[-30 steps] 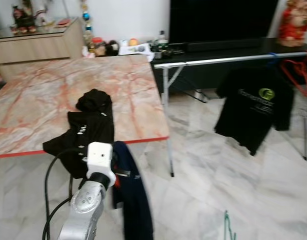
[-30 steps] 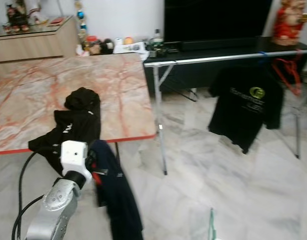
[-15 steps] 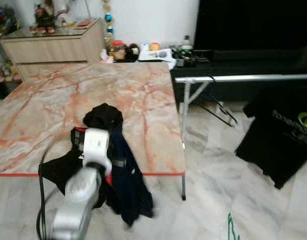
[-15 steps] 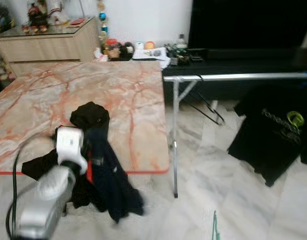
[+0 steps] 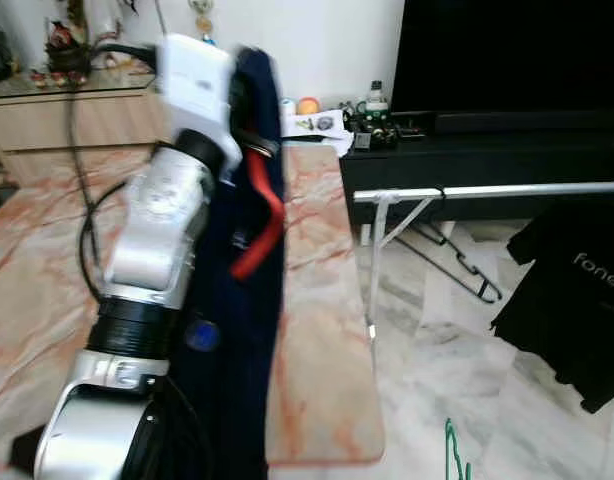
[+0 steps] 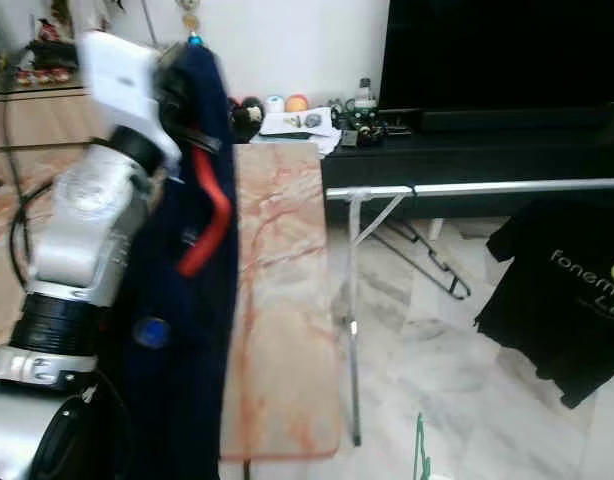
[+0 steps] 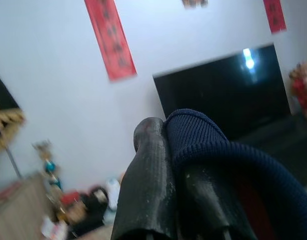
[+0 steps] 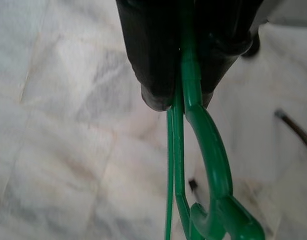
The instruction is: Hang hanger
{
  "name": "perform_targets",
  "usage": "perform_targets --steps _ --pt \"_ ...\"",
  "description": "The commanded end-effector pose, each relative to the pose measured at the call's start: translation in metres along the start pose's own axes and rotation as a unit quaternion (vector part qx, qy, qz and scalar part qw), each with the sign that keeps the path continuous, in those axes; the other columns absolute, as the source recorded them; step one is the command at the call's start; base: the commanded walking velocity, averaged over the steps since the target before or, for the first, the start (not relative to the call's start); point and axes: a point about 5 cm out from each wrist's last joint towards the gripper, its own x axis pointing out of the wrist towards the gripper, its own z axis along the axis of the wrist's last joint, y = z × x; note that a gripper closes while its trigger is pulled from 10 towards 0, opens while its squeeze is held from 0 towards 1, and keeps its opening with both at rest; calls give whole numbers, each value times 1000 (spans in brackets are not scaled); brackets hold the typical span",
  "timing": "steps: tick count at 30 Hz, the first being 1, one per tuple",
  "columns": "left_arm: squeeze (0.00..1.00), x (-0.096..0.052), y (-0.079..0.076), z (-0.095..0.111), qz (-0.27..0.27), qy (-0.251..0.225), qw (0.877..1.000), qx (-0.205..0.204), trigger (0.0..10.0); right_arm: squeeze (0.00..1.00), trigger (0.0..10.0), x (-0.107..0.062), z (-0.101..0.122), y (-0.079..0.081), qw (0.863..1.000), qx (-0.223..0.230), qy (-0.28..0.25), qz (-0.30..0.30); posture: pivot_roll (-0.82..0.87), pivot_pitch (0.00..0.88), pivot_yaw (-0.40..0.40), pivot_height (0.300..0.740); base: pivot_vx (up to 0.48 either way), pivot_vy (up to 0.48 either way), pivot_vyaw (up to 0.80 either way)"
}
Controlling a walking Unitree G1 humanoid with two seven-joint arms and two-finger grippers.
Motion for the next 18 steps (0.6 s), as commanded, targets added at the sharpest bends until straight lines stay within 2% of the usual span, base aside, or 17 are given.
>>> perform_targets --steps 1,3,4,9,10,11,12,16,18 --pt "0 -15 -1 -25 -11 61 998 -5 10000 0 10000 1 -4 14 1000 2 5 13 96 0 31 740 0 0 0" --pt "0 -33 -8 -45 -14 111 994 -2 10000 0 10000 0 -5 17 1000 1 5 14 96 0 30 740 0 0 0" --pt "0 -36 -8 -49 -11 122 992 1 10000 0 10000 0 -5 17 1000 1 5 14 96 0 30 740 0 0 0" --pt "0 -71 -15 -76 -15 195 981 -18 10000 0 10000 1 -4 17 1000 -5 4 16 104 4 25 740 0 0 0" --pt "463 -81 -16 -81 -13 211 977 -23 10000 0 10000 1 -3 15 1000 -7 2 16 106 6 25 740 0 0 0" --pt "1000 -89 -17 -86 -12 226 974 -27 10000 0 10000 1 -2 13 1000 -10 1 16 109 12 24 740 0 0 0" --pt "1000 -104 -20 -91 -15 248 968 -33 10000 0 10000 1 0 10 1000 -14 0 17 109 12 24 740 0 0 0" --pt "1000 -122 -25 -93 -24 265 963 -36 10000 0 10000 1 3 6 1000 -17 -4 17 109 17 25 740 0 0 0" --pt "1000 -135 -28 -94 -55 276 960 -4 10000 0 10000 1 5 4 1000 -18 -6 17 109 17 25 740 0 0 0"
